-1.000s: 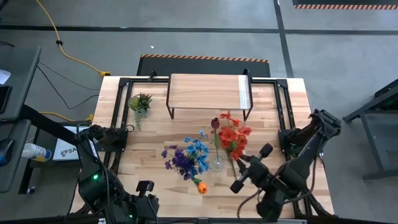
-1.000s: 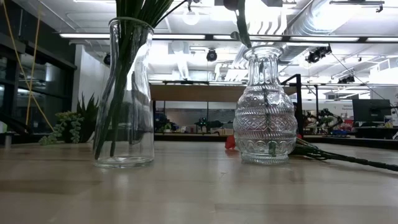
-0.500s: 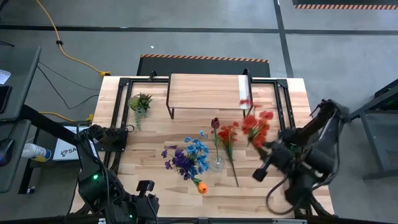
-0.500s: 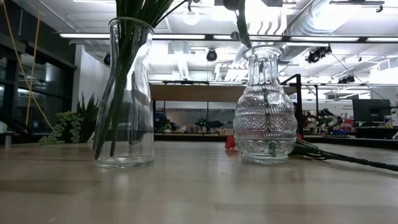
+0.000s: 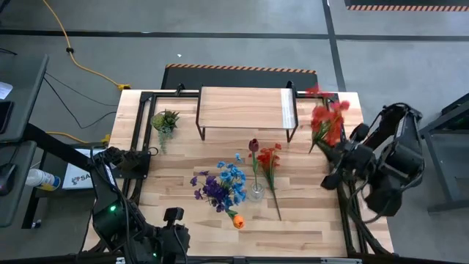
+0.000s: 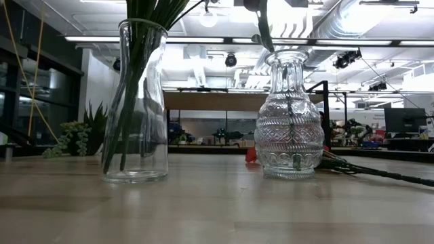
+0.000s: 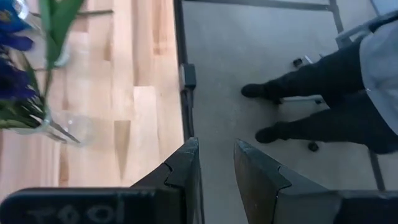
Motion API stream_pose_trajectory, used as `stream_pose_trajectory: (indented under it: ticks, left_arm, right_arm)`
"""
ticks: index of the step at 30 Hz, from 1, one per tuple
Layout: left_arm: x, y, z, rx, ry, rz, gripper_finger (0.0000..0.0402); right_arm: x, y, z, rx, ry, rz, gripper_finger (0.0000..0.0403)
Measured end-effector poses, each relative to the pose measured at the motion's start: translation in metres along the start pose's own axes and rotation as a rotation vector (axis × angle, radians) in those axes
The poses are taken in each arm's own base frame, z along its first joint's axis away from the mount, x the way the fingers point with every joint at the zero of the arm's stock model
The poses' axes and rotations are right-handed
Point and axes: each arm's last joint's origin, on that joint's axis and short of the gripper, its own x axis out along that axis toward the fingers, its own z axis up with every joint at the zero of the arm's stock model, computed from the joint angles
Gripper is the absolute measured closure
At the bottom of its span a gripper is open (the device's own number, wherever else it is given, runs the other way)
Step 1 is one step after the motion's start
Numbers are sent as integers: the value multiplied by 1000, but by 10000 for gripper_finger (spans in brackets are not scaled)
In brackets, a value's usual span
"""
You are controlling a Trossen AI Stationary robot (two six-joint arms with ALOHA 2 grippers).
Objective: Pick and place flowers into a vace then onto a shelf
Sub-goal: Put the orange flowers into the right transparent flower vase
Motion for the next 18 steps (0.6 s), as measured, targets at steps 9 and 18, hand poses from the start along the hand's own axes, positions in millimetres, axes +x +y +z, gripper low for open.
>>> stream_pose_trajectory:
  ticks: [9, 18]
  left_arm:
    - [0, 2, 3, -1, -85, 83, 268]
    - [-1, 5, 5, -4, -174, 164, 268]
  right_arm:
    - [-1, -47, 0, 64, 95, 100, 403]
    - [-11, -71, -41, 168, 118, 221, 403]
